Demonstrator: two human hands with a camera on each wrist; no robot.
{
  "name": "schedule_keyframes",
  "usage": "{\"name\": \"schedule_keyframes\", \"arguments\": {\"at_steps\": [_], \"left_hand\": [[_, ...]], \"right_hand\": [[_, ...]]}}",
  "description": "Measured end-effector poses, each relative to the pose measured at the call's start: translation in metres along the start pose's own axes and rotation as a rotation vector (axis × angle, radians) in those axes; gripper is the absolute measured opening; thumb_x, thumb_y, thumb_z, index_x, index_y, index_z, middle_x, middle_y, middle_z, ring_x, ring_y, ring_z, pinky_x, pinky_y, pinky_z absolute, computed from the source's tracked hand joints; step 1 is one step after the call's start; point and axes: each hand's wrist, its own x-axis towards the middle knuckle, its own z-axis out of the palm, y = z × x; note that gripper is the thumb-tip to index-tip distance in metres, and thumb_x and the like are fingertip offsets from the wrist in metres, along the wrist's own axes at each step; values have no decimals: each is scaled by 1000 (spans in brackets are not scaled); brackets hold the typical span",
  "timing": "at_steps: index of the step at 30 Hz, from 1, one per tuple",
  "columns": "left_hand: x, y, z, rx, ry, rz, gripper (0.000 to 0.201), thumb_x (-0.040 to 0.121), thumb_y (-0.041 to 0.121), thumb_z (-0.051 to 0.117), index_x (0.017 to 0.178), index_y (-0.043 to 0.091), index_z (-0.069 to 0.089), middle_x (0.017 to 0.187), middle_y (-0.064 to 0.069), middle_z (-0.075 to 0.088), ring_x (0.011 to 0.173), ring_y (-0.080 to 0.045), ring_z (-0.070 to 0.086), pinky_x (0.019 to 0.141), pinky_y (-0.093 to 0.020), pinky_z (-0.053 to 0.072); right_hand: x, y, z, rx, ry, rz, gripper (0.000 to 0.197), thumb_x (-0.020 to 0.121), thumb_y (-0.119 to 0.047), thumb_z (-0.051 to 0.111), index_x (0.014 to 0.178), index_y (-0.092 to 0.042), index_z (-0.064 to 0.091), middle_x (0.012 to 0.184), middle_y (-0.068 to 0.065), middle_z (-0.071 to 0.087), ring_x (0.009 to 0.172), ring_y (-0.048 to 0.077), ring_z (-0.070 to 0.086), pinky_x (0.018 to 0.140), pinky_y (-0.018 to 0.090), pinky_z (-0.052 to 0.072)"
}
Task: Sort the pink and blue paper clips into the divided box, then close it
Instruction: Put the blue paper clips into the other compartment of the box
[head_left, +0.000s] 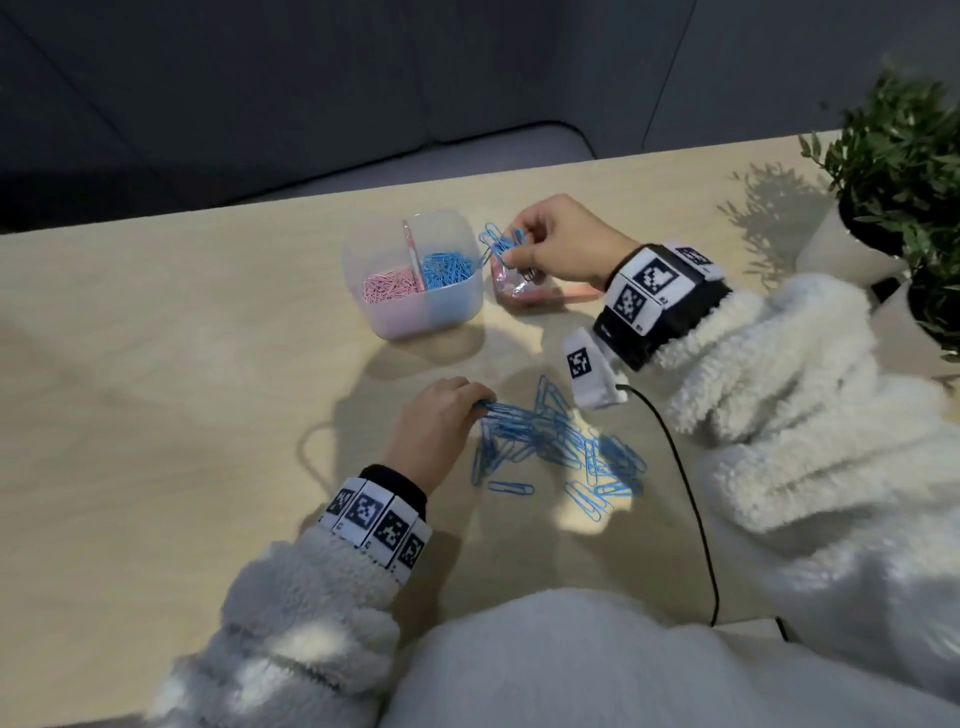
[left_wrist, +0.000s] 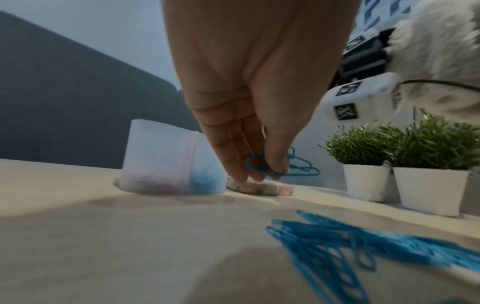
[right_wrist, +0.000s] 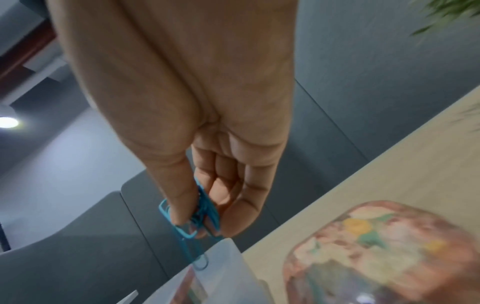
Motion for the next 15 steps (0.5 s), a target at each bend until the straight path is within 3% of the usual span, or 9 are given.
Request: {"name": "schedule_keyframes", "arguments": {"at_steps": [2,3,6,8,10,13,15], "left_hand": [[1,-2,-10,-13,31,-7,17,88,14,56,101,11,66,94,-10,69,88,-32,62,73,-43,51],[3,-3,-16,-26,45,-19,17,89,14,56,102,10,66,95,-10,69,88,-32,62,74,-42,51],[14,-8,-39,16,136,-50,18,88,16,56,101,10,67,96,-12,71,89,-32,63,73,-36,47],[28,-10,-55,55,173,-91,19,88,13,56,101,6,67,98,-18,69,92,-35,62,75,-38,46],[46,-11,-66,85,184,-153,19,88,9,53,100,2,66,100,-22,67,95,-37,60,78,-40,43],[78,-12,-72,127,218,-247,22,90,11,49,105,3,63,105,-21,64,100,-36,56,83,-39,39],[99,-13,-75,97,213,-316,26,89,12,49,110,4,61,110,-21,63,104,-35,54,87,-39,38]], "right_hand": [[18,-18,6,53,-2,6,29,80,1,62,57,-13,52,57,9,52,49,17,49,53,30,45],[26,-25,10,57,1,15,28,80,1,62,55,-10,52,57,10,53,51,20,50,56,33,47],[45,-32,26,24,10,62,11,77,0,64,79,10,64,58,12,56,49,20,54,58,34,51],[52,-30,35,22,14,85,11,80,-3,64,82,7,64,61,10,57,50,18,58,58,31,54],[52,-27,39,71,30,100,8,84,-4,60,81,3,63,73,13,60,59,24,63,67,36,57],[42,-19,34,174,125,111,22,86,3,48,98,19,57,79,17,55,61,23,60,76,44,56],[26,-12,25,252,167,102,24,89,4,40,103,13,57,82,14,57,58,17,56,70,36,57]]}}
